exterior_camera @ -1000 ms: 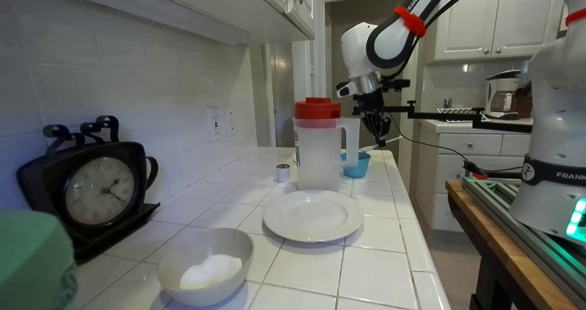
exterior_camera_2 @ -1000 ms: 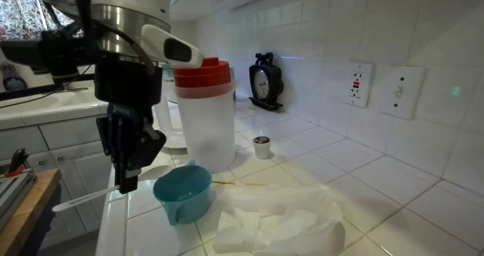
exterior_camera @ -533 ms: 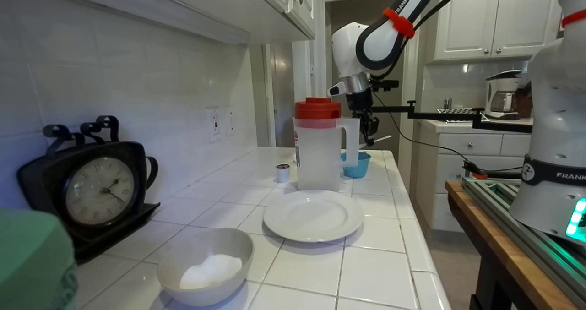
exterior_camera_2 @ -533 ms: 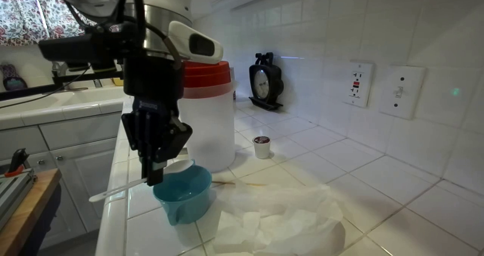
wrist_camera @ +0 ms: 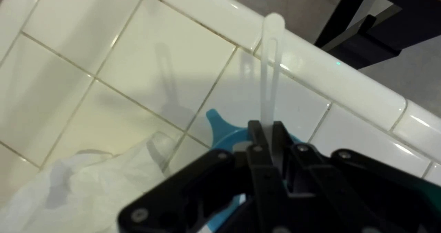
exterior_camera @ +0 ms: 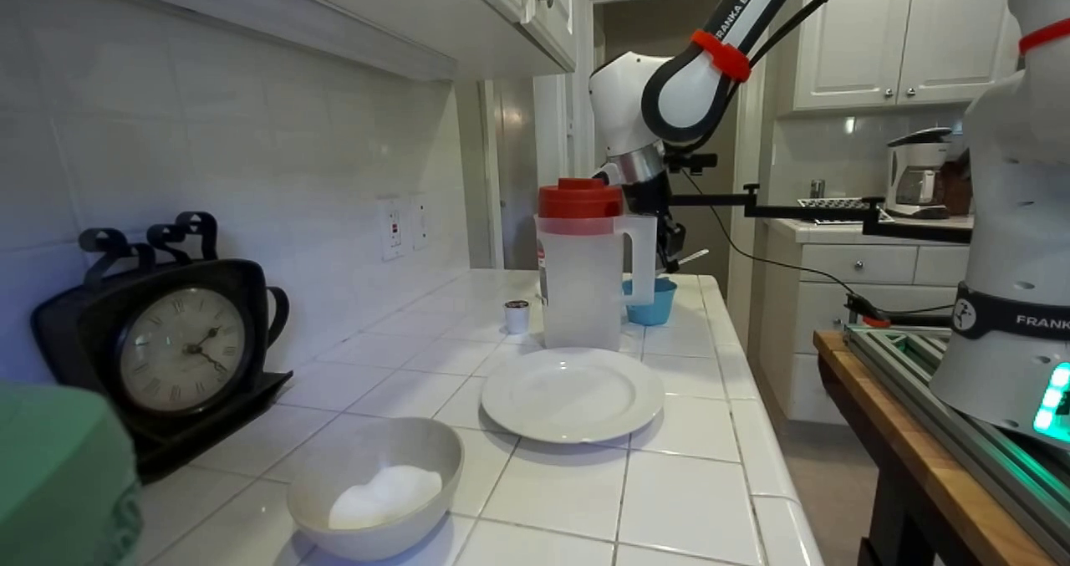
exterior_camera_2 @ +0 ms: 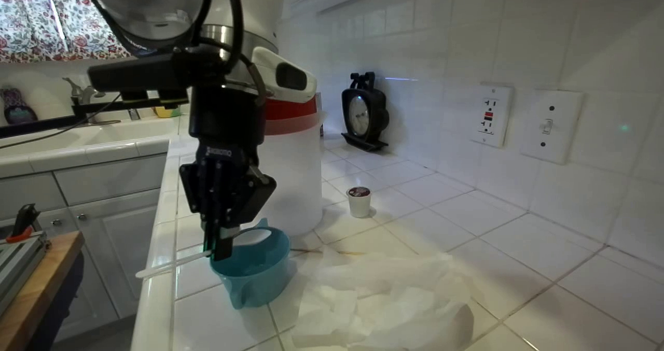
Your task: Remove the plastic spoon from the white plate and put it in the blue bowl
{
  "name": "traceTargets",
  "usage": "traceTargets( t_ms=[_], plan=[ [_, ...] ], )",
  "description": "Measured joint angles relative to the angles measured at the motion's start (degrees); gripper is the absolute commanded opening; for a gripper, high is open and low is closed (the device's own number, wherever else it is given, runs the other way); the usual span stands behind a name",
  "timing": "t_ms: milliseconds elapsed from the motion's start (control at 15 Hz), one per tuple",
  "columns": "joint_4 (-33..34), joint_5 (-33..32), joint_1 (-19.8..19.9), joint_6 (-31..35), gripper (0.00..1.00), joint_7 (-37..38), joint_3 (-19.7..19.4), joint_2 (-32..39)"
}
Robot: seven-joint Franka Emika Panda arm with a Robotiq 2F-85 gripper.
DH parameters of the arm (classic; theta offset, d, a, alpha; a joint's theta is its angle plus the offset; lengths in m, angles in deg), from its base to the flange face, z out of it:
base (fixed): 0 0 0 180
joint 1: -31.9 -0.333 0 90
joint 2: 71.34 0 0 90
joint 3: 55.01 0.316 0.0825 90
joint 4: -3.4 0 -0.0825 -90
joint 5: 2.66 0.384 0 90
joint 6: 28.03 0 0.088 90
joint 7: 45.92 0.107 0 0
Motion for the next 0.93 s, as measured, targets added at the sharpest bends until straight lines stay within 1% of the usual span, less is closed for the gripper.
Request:
traceTargets(
  t_ms=[267, 933],
  plan=[
    [0.5, -2.1, -0.1, -1.5, 0.03, 0.9, 0.1, 1.2],
    [2.1, -3.9, -0.3, -2.7, 0.03, 1.8, 0.8, 3.8]
  ],
)
